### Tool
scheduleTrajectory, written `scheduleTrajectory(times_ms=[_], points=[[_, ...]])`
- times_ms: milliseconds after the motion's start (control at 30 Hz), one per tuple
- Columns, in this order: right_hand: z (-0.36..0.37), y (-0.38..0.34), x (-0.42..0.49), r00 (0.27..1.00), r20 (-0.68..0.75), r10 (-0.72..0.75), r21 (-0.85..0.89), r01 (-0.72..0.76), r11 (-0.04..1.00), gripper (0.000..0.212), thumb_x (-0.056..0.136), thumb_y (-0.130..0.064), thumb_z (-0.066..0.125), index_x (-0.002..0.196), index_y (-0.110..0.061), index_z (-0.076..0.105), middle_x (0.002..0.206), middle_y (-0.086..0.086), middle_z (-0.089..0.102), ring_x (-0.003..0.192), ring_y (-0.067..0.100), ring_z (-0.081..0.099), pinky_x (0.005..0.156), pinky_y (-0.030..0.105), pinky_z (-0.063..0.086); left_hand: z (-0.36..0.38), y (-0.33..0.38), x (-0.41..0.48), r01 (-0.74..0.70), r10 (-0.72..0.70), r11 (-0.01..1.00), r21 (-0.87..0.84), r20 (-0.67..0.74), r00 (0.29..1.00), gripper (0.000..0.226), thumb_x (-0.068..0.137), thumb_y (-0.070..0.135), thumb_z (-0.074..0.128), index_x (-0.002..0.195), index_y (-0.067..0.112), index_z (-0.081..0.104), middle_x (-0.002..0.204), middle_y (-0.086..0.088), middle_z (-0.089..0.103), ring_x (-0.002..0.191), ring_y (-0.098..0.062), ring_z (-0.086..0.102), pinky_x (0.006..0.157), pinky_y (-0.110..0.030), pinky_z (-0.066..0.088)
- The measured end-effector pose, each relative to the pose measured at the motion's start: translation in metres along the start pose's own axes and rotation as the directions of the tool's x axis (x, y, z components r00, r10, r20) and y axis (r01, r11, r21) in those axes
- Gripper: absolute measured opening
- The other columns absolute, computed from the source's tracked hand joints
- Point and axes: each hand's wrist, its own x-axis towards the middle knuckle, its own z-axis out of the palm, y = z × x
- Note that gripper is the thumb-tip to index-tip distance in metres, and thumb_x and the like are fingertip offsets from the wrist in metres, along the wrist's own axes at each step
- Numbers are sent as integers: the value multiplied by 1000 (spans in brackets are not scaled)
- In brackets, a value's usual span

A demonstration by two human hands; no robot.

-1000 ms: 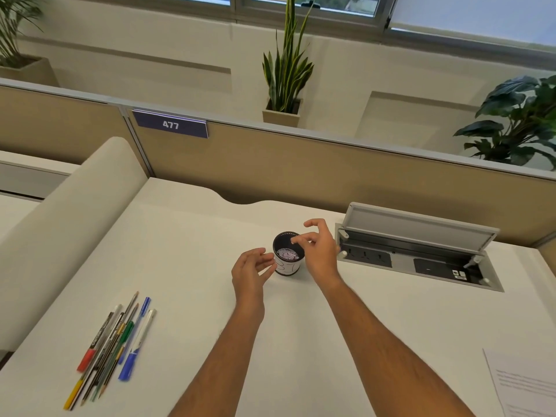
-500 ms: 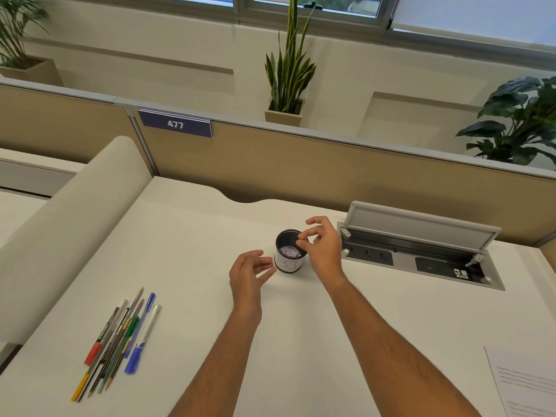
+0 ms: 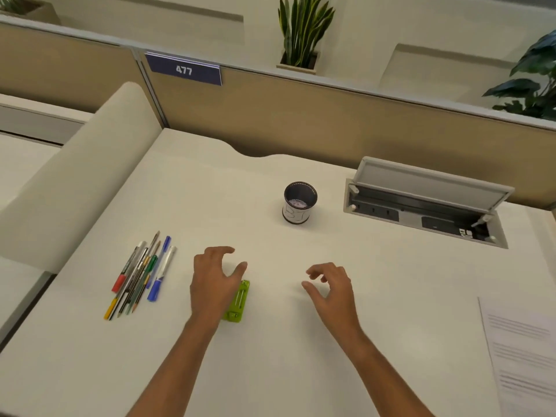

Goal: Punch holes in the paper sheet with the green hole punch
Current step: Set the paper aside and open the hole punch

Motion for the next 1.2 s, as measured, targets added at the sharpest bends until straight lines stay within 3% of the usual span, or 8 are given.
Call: scheduleTrajectory(times_ms=[67,233,367,700,867,1000,1100,1200], points=[[6,9,-34,997,59,-46,-124,53,991,25,92,-19,81,106,-34,68,107,-23,67,102,5,58,93,33,46,-5,-16,-16,67,-68,995,71,14,998,48,89,53,79,131,35,63,133,9,58,130,-20,49,85,-44,55],[15,25,-100,999,49,-3,-262,16,965,23,95,-8,73,105,-29,70,107,-18,66,99,14,58,85,37,47,-9,-46,-47,162,-151,981,-103,110,982,58,88,42,87,137,22,64,129,-2,62,115,-31,63,98,-51,56],[8,36,-132,999,-10,51,-300,-52,952,31,93,0,70,107,-27,72,109,-13,67,98,16,57,82,34,41,-9,-52,-66,159,-142,977,-142,123,982,51,87,29,90,132,17,69,121,-7,69,100,-29,68,89,-39,54],[-3,50,-175,990,-50,135,-314,-144,939,41,92,9,65,115,-23,75,111,-8,65,100,20,57,84,33,37,-6,-55,-85,250,-225,940,-232,126,966,23,93,19,83,114,11,76,115,-12,75,106,-34,73,98,-55,61],[1,49,-192,984,-56,168,-277,-177,944,41,92,7,66,118,-22,75,112,-8,63,101,17,56,86,31,36,-3,-53,-88,320,-288,915,-246,156,945,15,95,22,81,104,11,79,103,-10,77,100,-36,75,94,-52,64],[2,46,-197,975,-78,206,-216,-218,952,39,92,7,68,118,-22,75,112,-7,65,102,18,59,90,32,42,-3,-51,-87,396,-359,864,-311,169,918,14,93,28,81,91,14,79,85,-4,73,82,-34,72,76,-40,66],[3,42,-195,975,-65,213,-231,-222,947,37,94,2,68,121,-22,75,113,-7,65,103,18,58,91,35,44,-3,-50,-84,435,-391,836,-335,191,900,19,93,31,82,84,15,77,92,-11,76,76,-29,70,68,-35,64],[4,37,-191,982,-30,184,-333,-184,925,37,98,-8,69,133,-21,72,119,-3,64,108,23,57,90,39,45,-4,-49,-82,494,-439,789,-365,228,869,19,94,30,80,82,15,76,100,-17,79,67,-31,71,70,-36,64]])
